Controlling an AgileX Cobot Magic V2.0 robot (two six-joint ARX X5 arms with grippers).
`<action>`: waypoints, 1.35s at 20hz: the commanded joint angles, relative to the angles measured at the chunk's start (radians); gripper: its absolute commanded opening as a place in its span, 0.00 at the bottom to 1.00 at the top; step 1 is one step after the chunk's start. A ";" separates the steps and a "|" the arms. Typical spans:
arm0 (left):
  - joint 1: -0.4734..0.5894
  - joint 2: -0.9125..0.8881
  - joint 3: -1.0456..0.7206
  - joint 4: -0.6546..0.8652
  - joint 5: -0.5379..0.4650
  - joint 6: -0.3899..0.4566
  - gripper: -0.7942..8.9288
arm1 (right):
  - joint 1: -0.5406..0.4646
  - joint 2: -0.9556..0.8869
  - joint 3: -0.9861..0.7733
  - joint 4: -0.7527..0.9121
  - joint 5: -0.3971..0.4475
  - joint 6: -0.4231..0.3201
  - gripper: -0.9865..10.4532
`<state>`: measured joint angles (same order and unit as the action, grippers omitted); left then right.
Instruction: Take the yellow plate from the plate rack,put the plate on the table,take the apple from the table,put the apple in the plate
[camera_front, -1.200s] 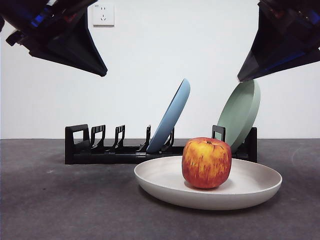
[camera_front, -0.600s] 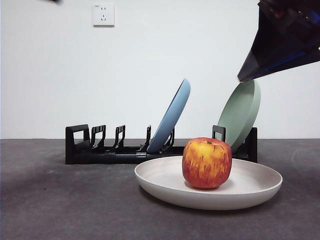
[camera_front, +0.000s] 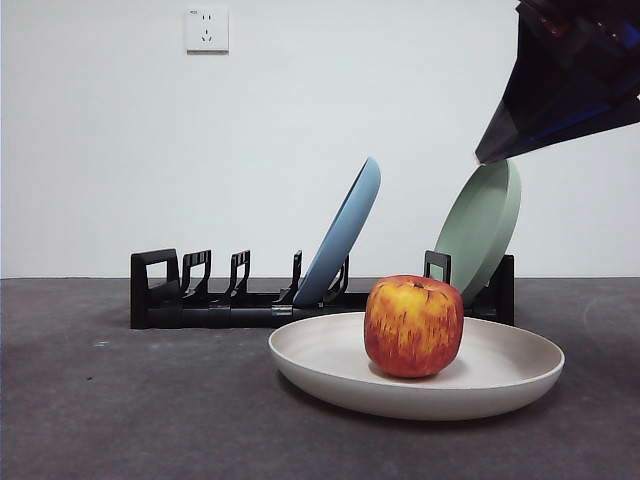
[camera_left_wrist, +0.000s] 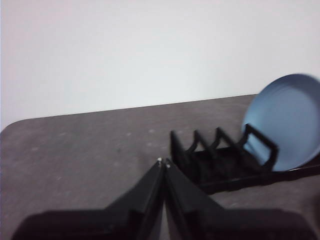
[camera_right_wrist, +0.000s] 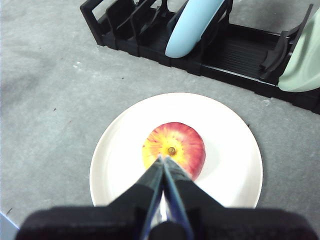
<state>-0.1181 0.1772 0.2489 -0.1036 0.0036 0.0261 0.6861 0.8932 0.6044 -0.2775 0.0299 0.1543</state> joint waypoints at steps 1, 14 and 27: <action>0.027 -0.047 -0.086 0.037 0.004 0.008 0.08 | 0.001 -0.002 -0.012 0.005 0.003 0.011 0.09; 0.042 -0.175 -0.245 -0.048 0.004 -0.026 0.08 | 0.001 -0.002 -0.012 0.005 0.003 0.011 0.09; 0.042 -0.175 -0.245 -0.082 -0.001 -0.056 0.08 | 0.001 -0.002 -0.012 0.005 0.003 0.011 0.09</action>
<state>-0.0788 0.0048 0.0174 -0.1864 0.0063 -0.0204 0.6861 0.8932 0.6044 -0.2775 0.0299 0.1543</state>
